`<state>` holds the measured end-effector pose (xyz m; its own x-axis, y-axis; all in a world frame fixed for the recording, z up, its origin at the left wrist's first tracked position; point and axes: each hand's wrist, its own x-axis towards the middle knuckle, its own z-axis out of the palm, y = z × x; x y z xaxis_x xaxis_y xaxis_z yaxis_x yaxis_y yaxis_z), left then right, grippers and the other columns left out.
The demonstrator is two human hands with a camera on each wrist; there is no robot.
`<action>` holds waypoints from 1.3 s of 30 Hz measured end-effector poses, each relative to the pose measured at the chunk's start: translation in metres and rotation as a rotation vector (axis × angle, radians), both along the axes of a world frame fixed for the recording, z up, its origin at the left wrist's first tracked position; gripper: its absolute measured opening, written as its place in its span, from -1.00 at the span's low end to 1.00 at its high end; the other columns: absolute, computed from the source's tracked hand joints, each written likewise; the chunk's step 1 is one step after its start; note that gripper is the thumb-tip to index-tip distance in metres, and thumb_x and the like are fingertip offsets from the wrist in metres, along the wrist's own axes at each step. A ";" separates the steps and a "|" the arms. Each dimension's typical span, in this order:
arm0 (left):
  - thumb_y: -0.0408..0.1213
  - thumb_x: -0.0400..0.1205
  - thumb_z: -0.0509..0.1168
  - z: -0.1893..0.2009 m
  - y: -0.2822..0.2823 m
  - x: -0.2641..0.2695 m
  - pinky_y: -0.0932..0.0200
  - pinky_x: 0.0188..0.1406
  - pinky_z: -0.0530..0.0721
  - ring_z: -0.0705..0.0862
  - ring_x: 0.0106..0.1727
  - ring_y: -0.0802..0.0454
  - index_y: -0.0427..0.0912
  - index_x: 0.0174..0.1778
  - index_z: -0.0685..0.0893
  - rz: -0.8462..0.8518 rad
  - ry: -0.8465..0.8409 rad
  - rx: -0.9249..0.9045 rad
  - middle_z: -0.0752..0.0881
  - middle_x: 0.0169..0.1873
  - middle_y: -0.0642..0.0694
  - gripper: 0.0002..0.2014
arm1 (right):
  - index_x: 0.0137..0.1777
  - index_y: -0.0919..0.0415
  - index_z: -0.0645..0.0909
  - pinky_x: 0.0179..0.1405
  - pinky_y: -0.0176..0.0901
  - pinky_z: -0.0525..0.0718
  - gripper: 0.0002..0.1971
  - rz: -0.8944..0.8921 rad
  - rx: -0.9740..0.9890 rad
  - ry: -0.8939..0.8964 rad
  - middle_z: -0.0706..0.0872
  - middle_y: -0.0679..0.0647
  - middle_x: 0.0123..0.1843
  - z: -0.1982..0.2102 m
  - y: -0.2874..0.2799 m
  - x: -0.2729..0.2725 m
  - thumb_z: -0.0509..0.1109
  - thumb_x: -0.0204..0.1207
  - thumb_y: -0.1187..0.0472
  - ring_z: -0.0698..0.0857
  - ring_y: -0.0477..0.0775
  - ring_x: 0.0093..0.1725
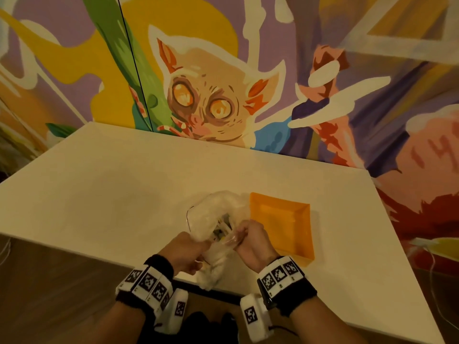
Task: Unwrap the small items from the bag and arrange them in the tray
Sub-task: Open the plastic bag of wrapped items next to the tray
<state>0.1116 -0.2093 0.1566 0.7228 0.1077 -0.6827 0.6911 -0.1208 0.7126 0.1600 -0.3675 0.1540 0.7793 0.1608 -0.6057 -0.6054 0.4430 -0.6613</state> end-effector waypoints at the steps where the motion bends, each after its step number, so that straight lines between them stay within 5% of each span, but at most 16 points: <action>1: -0.32 0.65 0.36 0.000 0.000 -0.001 0.18 -0.56 0.56 0.58 -0.53 -0.04 -0.50 0.01 0.63 0.029 -0.052 -0.068 0.63 -0.36 -0.29 -0.76 | 0.20 0.21 0.33 -0.09 0.22 0.69 -0.56 0.005 0.007 -0.006 0.53 0.18 -0.41 0.000 0.001 0.000 0.29 0.36 0.53 0.56 0.12 -0.47; 3: -0.59 0.64 0.27 0.002 0.000 0.000 0.10 -0.45 0.73 0.68 -0.45 -0.11 -0.56 -0.17 0.64 0.146 -0.179 -0.215 0.64 -0.32 -0.34 -0.89 | 0.31 0.17 0.24 -0.18 0.07 0.68 -0.49 0.055 -0.152 -0.041 0.60 0.21 -0.08 0.001 -0.002 0.001 0.40 0.48 0.43 0.68 0.14 -0.20; 5: -0.70 0.59 0.26 0.003 -0.001 0.001 0.02 -0.24 0.83 0.75 -0.26 -0.14 -0.49 -0.34 0.65 0.255 -0.280 -0.332 0.67 -0.26 -0.31 -0.80 | 0.31 0.11 0.15 -0.08 0.02 0.71 -0.40 0.156 -0.461 -0.086 0.52 0.11 0.08 0.001 -0.006 0.000 0.50 0.47 0.24 0.64 0.12 0.04; 9: -0.77 0.57 0.21 -0.001 -0.003 0.000 0.01 -0.05 0.81 0.78 -0.09 -0.18 -0.53 -0.18 0.67 0.312 -0.294 -0.463 0.76 -0.18 -0.31 -0.84 | 0.33 -0.09 -0.02 0.04 0.11 0.78 -0.08 0.280 -0.651 -0.061 0.53 0.04 0.20 -0.011 -0.003 -0.005 0.59 0.19 -0.17 0.63 0.10 0.16; 11: -0.81 0.56 0.15 -0.003 -0.002 0.001 0.00 0.04 0.77 0.78 -0.07 -0.17 -0.53 -0.13 0.67 0.310 -0.263 -0.512 0.78 -0.19 -0.32 -0.77 | 0.50 0.01 -0.02 -0.23 -0.02 0.77 0.03 0.260 -0.452 0.017 0.66 0.15 0.18 -0.015 0.002 -0.004 0.65 0.22 -0.06 0.71 0.08 -0.08; 12: -0.83 0.54 0.11 -0.004 -0.002 0.001 -0.01 0.06 0.76 0.77 -0.06 -0.18 -0.50 -0.14 0.67 0.313 -0.255 -0.534 0.76 -0.18 -0.33 -0.73 | 0.52 0.14 0.08 -0.35 -0.07 0.73 -0.07 0.218 -0.361 0.046 0.70 0.21 0.11 -0.011 0.004 -0.004 0.65 0.32 0.07 0.71 0.09 -0.22; 14: -0.86 0.48 0.05 -0.008 -0.003 0.003 -0.04 0.07 0.71 0.73 -0.11 -0.19 -0.42 -0.23 0.62 0.335 -0.250 -0.567 0.69 -0.23 -0.33 -0.66 | 0.28 0.43 0.48 -0.37 -0.05 0.74 -0.52 0.173 -0.352 0.036 0.76 0.28 -0.06 -0.005 0.008 -0.003 0.57 0.42 0.36 0.74 0.14 -0.30; 17: -0.85 0.45 0.01 -0.009 -0.004 0.007 -0.07 0.06 0.65 0.68 -0.13 -0.21 -0.36 -0.28 0.56 0.367 -0.261 -0.586 0.61 -0.23 -0.30 -0.65 | -0.10 0.39 0.74 -0.24 0.20 0.81 -0.87 0.064 -0.427 -0.006 0.80 0.36 -0.13 -0.010 0.017 -0.001 0.43 0.39 0.52 0.80 0.35 -0.17; 21: -0.76 0.49 0.16 -0.002 0.001 0.011 -0.04 -0.18 0.70 0.64 -0.24 -0.18 -0.32 -0.24 0.54 0.446 -0.264 -0.527 0.60 -0.25 -0.28 -0.75 | -0.04 0.41 0.70 -0.26 0.05 0.76 -0.74 -0.005 -0.210 -0.051 0.77 0.31 -0.11 -0.009 0.017 -0.001 0.21 0.53 0.63 0.77 0.25 -0.12; 25: -0.50 0.55 0.43 -0.001 0.000 0.007 -0.38 0.05 0.73 0.74 -0.01 -0.39 -0.13 0.20 0.38 0.565 -0.258 -0.519 0.62 0.03 -0.27 -0.56 | 0.12 0.34 0.67 -0.03 0.17 0.77 -0.60 -0.034 -0.166 -0.076 0.78 0.30 0.03 -0.019 0.016 -0.005 0.04 0.57 0.63 0.76 0.28 0.02; 29: -0.39 0.70 0.28 0.008 -0.010 0.006 -0.11 -0.21 0.77 0.76 -0.26 -0.19 -0.29 0.01 0.56 0.492 -0.353 -0.415 0.69 -0.16 -0.23 -0.95 | 0.17 0.39 0.65 -0.10 0.10 0.76 -0.56 -0.013 -0.017 -0.022 0.76 0.37 0.10 -0.017 0.019 -0.007 0.00 0.58 0.66 0.76 0.32 0.04; 32: -0.42 0.75 0.15 0.002 -0.006 0.011 -0.14 -0.12 0.73 0.70 -0.24 -0.17 -0.34 -0.03 0.59 0.552 -0.285 -0.521 0.69 -0.21 -0.27 -0.87 | 0.12 0.49 0.56 -0.25 0.07 0.67 -0.51 0.032 -0.026 0.026 0.70 0.33 -0.14 -0.013 0.014 -0.004 -0.07 0.36 0.76 0.68 0.27 -0.18; 34: -0.41 0.78 0.06 -0.001 -0.002 0.014 -0.16 -0.07 0.69 0.66 -0.15 -0.18 -0.39 0.05 0.56 0.620 -0.174 -0.624 0.66 -0.19 -0.30 -0.81 | 0.26 0.35 0.37 -0.33 0.00 0.63 -0.52 0.054 -0.167 0.016 0.54 0.23 -0.23 -0.006 0.011 -0.006 0.04 0.36 0.66 0.57 0.15 -0.29; 37: -0.48 0.75 -0.04 -0.006 -0.003 0.017 -0.14 -0.33 0.78 0.56 -0.27 -0.15 -0.36 -0.14 0.51 0.696 -0.084 -0.645 0.53 -0.32 -0.27 -0.75 | 0.30 0.09 0.17 -0.15 -0.02 0.59 -0.52 0.017 -0.513 -0.131 0.40 0.13 0.20 0.003 0.010 -0.011 0.37 0.52 0.24 0.54 0.14 0.04; 39: -0.52 0.70 -0.06 -0.010 -0.007 0.019 -0.11 -0.50 0.77 0.54 -0.31 -0.18 -0.35 -0.18 0.51 0.729 -0.062 -0.633 0.51 -0.32 -0.28 -0.74 | 0.36 0.09 0.18 0.01 -0.15 0.48 -0.42 0.008 -0.721 -0.342 0.27 0.05 0.27 0.004 0.011 -0.013 0.46 0.52 0.05 0.47 0.08 0.11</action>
